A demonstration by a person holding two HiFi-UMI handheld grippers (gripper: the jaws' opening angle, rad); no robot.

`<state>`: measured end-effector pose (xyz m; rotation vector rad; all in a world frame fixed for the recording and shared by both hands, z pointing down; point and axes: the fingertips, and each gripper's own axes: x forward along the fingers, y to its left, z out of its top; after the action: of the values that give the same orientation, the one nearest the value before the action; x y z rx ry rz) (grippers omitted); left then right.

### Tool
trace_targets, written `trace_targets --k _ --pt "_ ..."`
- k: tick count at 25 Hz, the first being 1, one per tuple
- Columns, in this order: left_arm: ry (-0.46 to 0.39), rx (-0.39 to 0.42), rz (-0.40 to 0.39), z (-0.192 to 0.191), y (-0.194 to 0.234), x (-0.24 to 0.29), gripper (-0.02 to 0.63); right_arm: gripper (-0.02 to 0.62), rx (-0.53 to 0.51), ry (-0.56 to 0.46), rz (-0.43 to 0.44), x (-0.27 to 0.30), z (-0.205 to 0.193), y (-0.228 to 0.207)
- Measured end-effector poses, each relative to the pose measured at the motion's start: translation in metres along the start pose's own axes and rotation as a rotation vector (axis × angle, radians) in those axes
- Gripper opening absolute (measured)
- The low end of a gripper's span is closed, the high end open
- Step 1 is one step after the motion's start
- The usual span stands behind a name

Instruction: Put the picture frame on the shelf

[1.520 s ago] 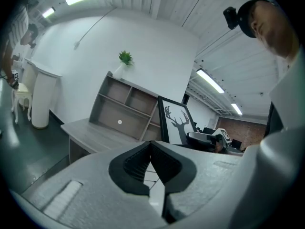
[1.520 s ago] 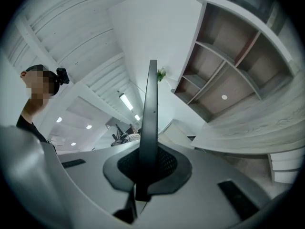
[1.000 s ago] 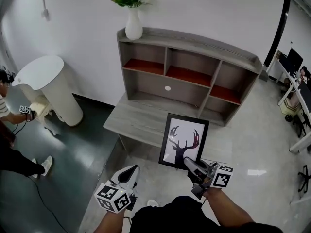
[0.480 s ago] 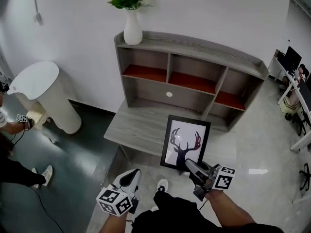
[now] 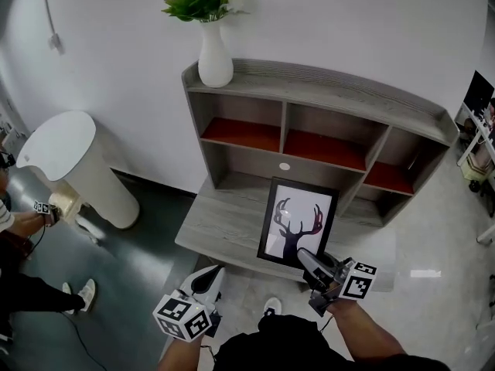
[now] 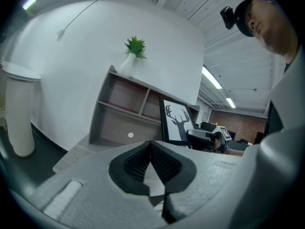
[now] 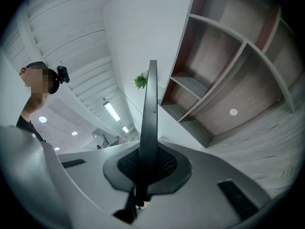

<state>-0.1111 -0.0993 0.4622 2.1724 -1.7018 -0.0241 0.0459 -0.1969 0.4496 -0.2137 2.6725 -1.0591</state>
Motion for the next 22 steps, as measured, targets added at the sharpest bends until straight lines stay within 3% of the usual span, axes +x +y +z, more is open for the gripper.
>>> trace_targets --k 12,22 --pt "0.031 0.048 -0.032 0.043 0.044 0.1 0.009 0.021 -0.044 0.002 -0.027 0.05 0.059 -0.076" --pt "0.045 0.049 -0.022 0.052 0.082 0.124 0.009 0.021 -0.06 0.032 -0.029 0.101 0.066 -0.104"
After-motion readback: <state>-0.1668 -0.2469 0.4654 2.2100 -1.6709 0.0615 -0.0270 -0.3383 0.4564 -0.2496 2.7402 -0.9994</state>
